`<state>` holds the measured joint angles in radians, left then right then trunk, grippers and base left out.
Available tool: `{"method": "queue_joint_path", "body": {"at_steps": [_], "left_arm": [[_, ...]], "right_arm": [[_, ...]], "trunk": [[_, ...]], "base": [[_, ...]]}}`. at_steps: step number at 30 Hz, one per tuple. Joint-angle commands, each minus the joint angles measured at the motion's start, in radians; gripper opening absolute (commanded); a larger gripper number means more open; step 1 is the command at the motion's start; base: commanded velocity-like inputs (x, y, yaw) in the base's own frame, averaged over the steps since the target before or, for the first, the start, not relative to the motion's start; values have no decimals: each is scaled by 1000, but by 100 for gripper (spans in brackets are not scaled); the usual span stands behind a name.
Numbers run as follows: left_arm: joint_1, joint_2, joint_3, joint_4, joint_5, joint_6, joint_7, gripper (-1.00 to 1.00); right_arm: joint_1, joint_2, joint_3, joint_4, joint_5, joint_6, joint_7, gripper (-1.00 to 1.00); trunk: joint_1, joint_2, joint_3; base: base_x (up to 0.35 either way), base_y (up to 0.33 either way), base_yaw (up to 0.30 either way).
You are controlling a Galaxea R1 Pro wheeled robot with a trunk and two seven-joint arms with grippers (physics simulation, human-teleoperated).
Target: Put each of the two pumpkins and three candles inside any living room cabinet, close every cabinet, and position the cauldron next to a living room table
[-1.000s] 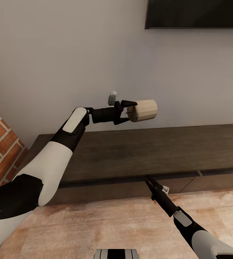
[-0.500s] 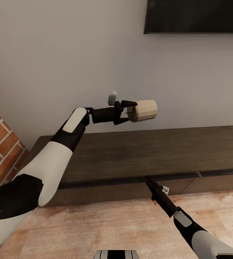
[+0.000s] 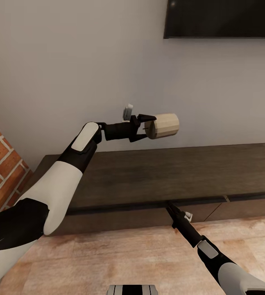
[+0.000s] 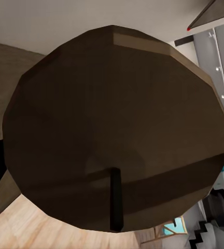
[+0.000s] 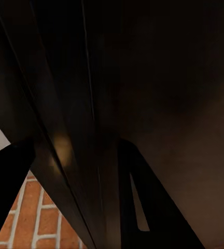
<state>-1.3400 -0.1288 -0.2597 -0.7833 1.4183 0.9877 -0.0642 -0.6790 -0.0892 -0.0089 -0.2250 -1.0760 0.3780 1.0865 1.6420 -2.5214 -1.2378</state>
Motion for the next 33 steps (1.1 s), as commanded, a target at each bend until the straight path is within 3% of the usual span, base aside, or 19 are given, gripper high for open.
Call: {"method": "queue_joint_path", "body": {"at_steps": [1, 7, 33], "left_arm": [[-1, 0, 0, 1, -5, 2, -8, -100], [-1, 0, -1, 1, -5, 3, -8, -100], [-1, 0, -1, 1, -5, 3, -8, -100]], "right_arm": [[-11, 0, 0, 1, -1, 7, 1, -100], [-11, 0, 0, 1, -1, 7, 1, -100], [-11, 0, 0, 1, -1, 7, 1, -100]], "trunk": [[0, 0, -1], [-3, 1, 23], [-3, 1, 23]], "base": [[0, 0, 0], [0, 0, 0], [0, 0, 0]]}}
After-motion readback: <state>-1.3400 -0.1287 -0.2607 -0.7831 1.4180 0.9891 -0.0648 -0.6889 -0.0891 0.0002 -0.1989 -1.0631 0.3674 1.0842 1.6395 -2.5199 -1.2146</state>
